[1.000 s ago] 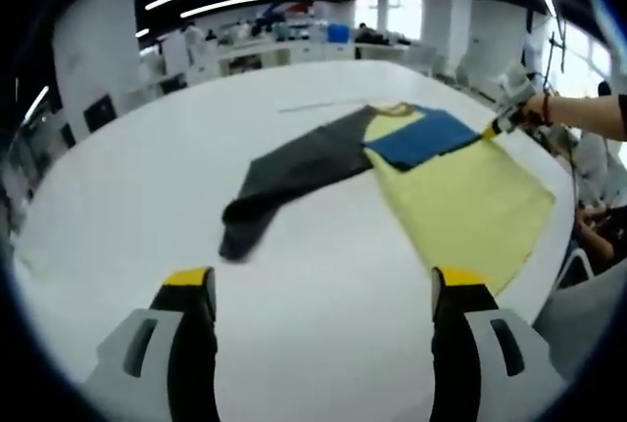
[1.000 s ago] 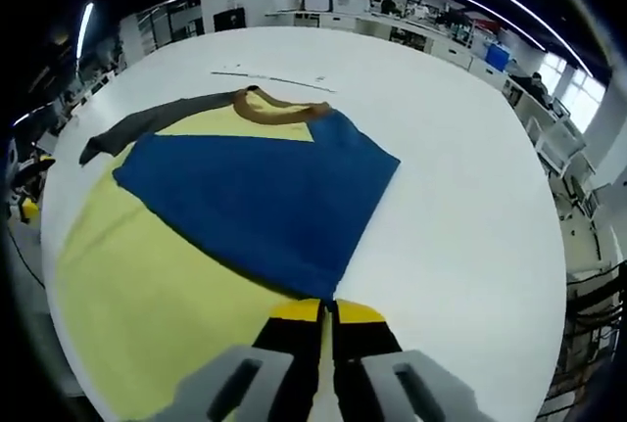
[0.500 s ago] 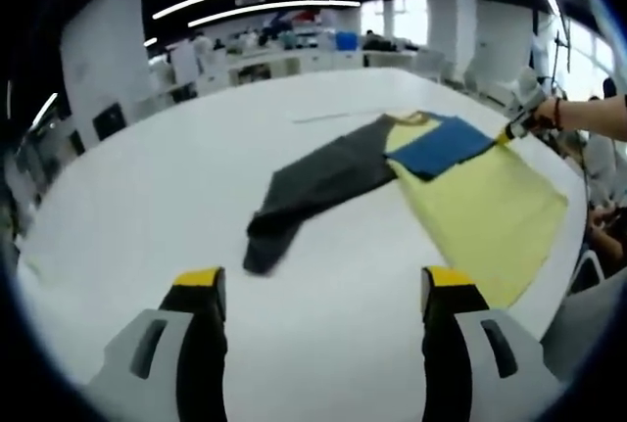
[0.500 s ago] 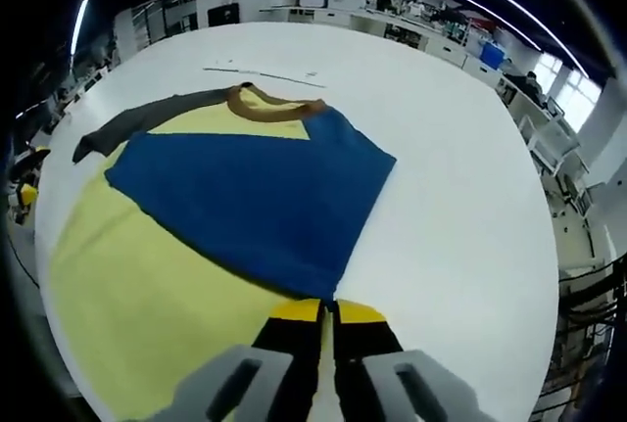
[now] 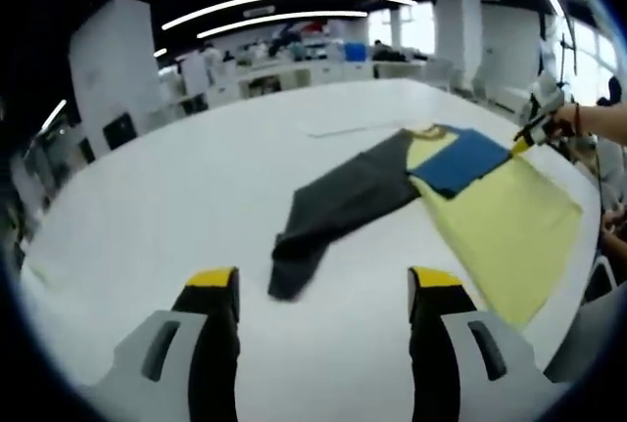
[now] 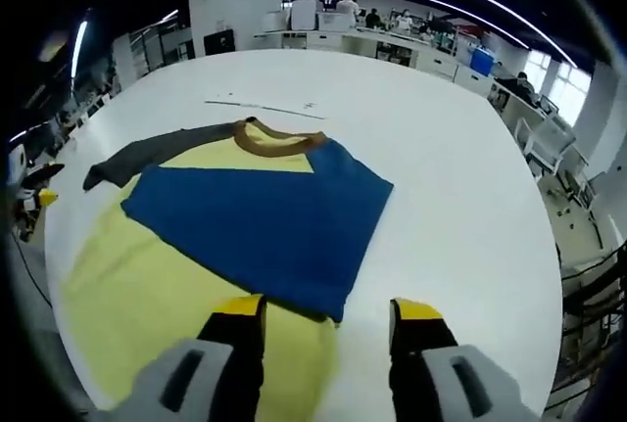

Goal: Fold the garment on the visible template until the final outline fits inside the template.

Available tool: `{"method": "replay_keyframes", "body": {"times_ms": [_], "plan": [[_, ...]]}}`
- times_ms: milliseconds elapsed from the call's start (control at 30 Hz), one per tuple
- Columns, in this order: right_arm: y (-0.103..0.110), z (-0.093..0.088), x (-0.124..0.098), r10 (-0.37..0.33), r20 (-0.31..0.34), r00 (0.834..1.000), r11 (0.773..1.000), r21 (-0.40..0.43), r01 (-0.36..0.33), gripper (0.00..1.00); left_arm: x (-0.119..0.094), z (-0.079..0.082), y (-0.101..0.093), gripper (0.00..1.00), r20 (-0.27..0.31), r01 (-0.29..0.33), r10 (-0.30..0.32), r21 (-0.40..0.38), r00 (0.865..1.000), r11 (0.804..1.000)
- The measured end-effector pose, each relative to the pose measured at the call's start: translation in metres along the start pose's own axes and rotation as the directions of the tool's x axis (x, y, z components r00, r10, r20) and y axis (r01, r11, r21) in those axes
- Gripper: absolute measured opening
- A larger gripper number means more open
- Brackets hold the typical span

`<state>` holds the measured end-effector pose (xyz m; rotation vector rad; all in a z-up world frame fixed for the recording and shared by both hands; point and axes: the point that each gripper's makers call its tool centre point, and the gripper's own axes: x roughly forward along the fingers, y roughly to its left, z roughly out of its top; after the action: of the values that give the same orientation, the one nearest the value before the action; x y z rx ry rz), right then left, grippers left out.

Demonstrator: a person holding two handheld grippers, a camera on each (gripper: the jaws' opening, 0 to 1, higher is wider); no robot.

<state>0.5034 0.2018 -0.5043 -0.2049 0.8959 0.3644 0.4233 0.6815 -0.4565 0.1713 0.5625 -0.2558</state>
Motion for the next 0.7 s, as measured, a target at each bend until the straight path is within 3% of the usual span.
{"method": "replay_keyframes", "body": {"times_ms": [400,700], "plan": [[0.04,0.019,-0.037,0.117,0.094,0.989,0.993,-0.047,-0.113,0.76,0.025,0.008,0.017,0.43,0.031,-0.03,0.028,0.046,0.999,0.999],[0.063,0.022,-0.065,0.189,0.147,0.971,0.981,-0.065,-0.181,0.83,0.045,0.008,0.025,0.39,0.029,-0.034,0.031,0.099,0.999,0.995]]}}
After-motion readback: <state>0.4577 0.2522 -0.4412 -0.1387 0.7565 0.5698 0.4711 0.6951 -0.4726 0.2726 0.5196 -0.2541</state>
